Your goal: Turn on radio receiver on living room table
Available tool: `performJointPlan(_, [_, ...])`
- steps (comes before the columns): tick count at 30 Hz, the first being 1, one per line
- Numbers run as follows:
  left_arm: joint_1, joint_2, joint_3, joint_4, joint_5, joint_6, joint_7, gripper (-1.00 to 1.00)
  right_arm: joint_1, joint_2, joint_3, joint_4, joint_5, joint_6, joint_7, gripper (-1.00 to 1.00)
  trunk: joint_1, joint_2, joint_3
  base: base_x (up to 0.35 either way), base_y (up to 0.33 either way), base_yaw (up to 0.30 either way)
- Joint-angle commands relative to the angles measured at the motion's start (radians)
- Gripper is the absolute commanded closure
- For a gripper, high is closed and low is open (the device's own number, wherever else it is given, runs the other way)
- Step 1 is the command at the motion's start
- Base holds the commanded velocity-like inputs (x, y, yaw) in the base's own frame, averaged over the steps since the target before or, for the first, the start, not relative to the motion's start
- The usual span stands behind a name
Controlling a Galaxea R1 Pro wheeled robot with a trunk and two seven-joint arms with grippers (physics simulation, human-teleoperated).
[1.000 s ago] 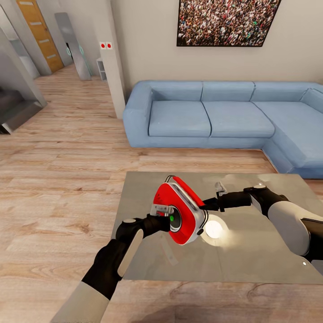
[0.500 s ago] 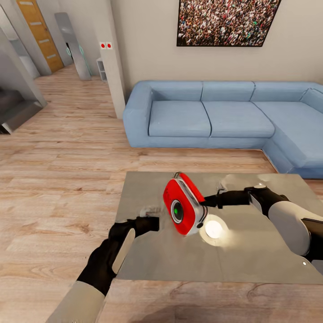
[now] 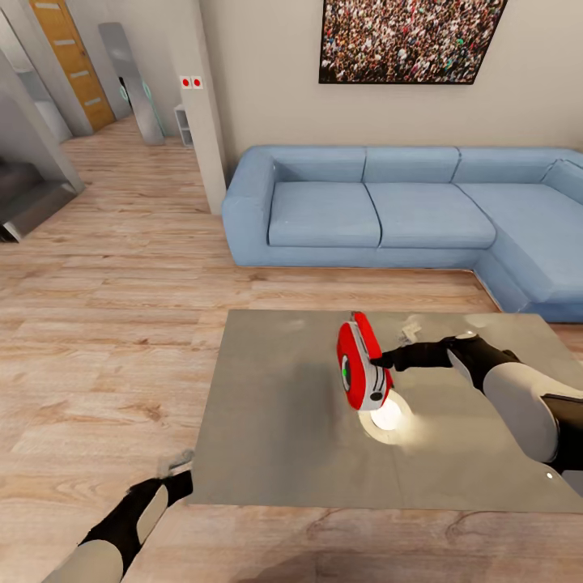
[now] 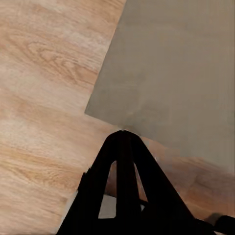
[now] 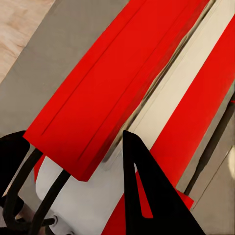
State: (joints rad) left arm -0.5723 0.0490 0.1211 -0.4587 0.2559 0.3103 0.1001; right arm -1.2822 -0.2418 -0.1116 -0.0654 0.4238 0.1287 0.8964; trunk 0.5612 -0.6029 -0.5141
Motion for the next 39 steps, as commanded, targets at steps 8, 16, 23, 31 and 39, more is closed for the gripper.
performJointPlan(8, [0.0,0.006,0.0,0.234,0.001,-0.206,0.0,1.0,0.0,0.003,-0.014,0.0,-0.005,0.013,-0.038,1.0,0.0,0.0,0.0,0.0,0.0,0.0])
performJointPlan(16, [0.0,0.011,0.005,0.25,0.006,-0.22,-0.006,1.0,0.0,0.012,-0.015,0.005,-0.008,0.013,-0.113,1.0,0.0,0.0,0.0,0.0,0.0,0.0])
performJointPlan(23, [0.0,0.031,0.003,0.25,0.01,-0.223,-0.008,1.0,0.0,0.012,-0.016,0.055,-0.011,0.01,-0.119,1.0,0.004,-0.007,-0.003,0.0,0.0,0.0])
performJointPlan(31, [0.0,0.027,0.002,0.25,0.008,-0.226,-0.007,1.0,0.0,0.013,-0.016,0.068,0.005,0.011,-0.119,1.0,0.034,-0.063,-0.028,0.0,0.0,0.0])
performJointPlan(39, [0.0,0.026,0.002,0.25,0.006,-0.226,-0.007,1.0,0.0,0.012,-0.016,0.068,0.007,0.011,-0.119,1.0,0.065,-0.119,-0.053,0.0,0.0,0.0])
